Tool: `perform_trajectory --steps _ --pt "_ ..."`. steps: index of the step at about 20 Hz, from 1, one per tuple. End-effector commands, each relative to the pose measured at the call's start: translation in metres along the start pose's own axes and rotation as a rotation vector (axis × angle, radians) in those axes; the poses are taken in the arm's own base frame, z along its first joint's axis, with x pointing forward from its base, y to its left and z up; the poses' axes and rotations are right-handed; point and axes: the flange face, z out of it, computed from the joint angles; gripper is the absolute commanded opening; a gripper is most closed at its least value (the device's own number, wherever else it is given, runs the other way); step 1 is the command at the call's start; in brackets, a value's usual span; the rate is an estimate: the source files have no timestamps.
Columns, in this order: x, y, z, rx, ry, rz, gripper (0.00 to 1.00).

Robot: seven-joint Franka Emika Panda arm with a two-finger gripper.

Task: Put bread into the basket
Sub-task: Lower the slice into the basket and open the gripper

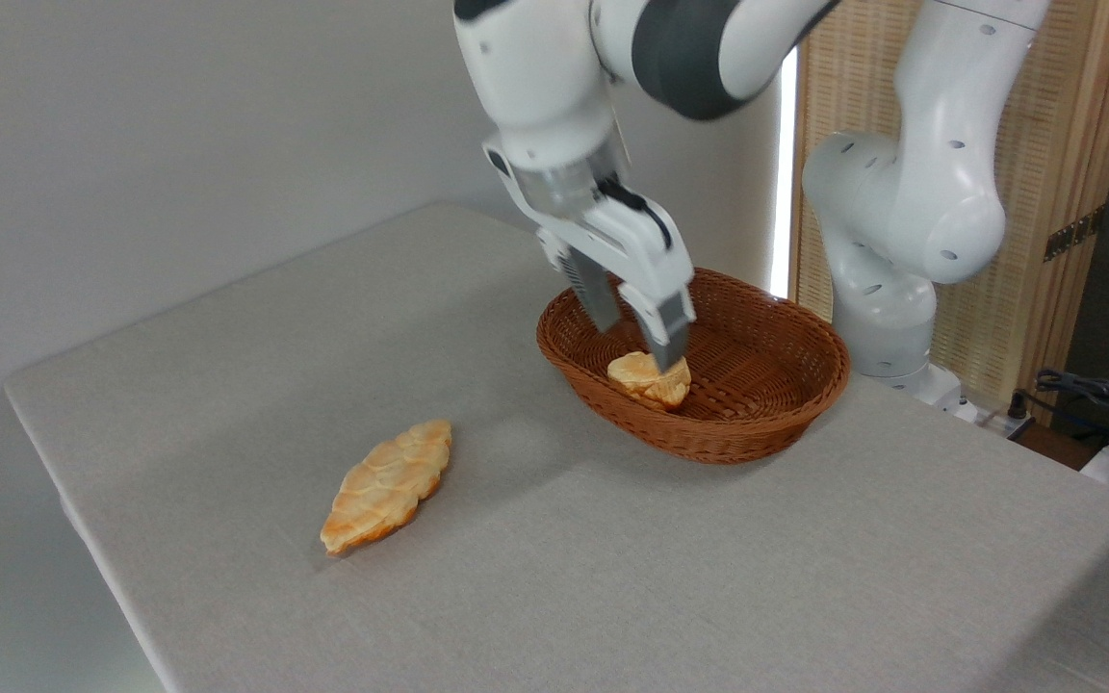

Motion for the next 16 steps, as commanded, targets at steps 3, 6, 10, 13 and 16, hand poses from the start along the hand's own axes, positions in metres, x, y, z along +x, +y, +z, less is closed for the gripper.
perform_trajectory --steps 3,6,10,13,16 --pt "0.049 0.002 -0.073 0.223 0.18 0.053 1.0" --pt "0.055 -0.015 -0.082 0.269 0.231 0.034 1.0" --pt "0.076 -0.031 -0.093 0.275 0.254 -0.08 1.0" --pt "0.09 -0.036 -0.095 0.283 0.256 -0.11 1.0" --pt "0.098 -0.044 -0.095 0.302 0.293 -0.136 1.0"
